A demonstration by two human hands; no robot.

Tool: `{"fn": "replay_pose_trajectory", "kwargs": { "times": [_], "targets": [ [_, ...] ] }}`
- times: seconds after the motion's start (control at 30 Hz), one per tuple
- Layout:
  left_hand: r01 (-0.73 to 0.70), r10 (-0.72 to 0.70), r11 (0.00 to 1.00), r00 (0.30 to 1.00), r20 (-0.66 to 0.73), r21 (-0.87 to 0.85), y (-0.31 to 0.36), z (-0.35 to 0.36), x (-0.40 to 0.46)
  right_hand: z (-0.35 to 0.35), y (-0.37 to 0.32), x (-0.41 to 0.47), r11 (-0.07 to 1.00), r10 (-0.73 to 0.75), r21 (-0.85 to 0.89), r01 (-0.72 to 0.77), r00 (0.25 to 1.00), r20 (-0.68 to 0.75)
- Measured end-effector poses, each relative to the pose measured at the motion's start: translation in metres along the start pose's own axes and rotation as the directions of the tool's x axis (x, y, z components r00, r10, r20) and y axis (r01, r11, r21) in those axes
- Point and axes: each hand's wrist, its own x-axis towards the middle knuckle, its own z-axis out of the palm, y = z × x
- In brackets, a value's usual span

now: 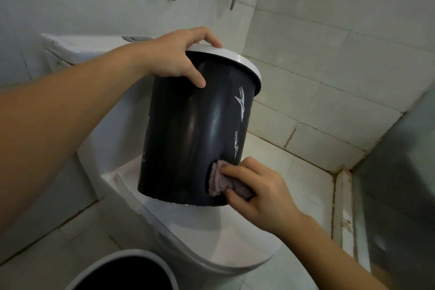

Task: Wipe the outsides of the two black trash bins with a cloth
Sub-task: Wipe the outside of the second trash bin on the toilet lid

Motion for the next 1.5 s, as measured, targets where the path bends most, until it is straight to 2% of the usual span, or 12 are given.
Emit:
{"fn": "replay_pose_trajectory", "kwargs": {
  "times": [0.17,0.37,0.47,0.63,0.83,1.0,1.17,1.5],
  "targets": [
    [-0.006,0.006,1.000,1.000,0.004,0.003,0.007,0.004,-0.001,0.004,-0.008,-0.007,0.994,-0.106,0.012,0.106,0.985,0.134],
    [0.021,-0.021,1.000,1.000,-0.020,-0.016,0.009,0.006,-0.004,0.002,-0.005,0.001,0.996,0.058,-0.061,-0.063,0.995,-0.086],
    [0.019,-0.019,1.000,0.999,-0.035,0.006,0.010,0.008,-0.005,0.002,-0.004,0.000,0.997,0.063,-0.029,-0.066,0.995,-0.075],
    [0.005,-0.002,0.984,1.000,-0.016,0.180,0.023,0.008,0.001,0.003,-0.006,-0.004,1.000,0.007,-0.012,-0.007,1.000,-0.003],
    [-0.016,0.018,0.901,1.000,0.000,0.433,0.041,0.024,0.000,0.007,-0.010,-0.004,0.999,-0.024,-0.036,0.025,0.999,0.021],
    [0.008,-0.007,0.934,1.000,-0.003,0.358,0.036,0.018,-0.001,0.005,-0.007,-0.003,1.000,0.012,-0.024,-0.011,1.000,0.006],
    [0.027,-0.022,0.980,0.999,-0.027,0.199,0.027,0.016,-0.001,0.003,-0.007,-0.002,0.997,0.073,0.037,-0.072,0.997,-0.037],
    [0.000,0.000,0.982,1.000,0.001,0.188,0.028,0.021,0.002,0.006,-0.007,-0.002,1.000,-0.008,0.000,0.008,1.000,-0.008]
  ]
}}
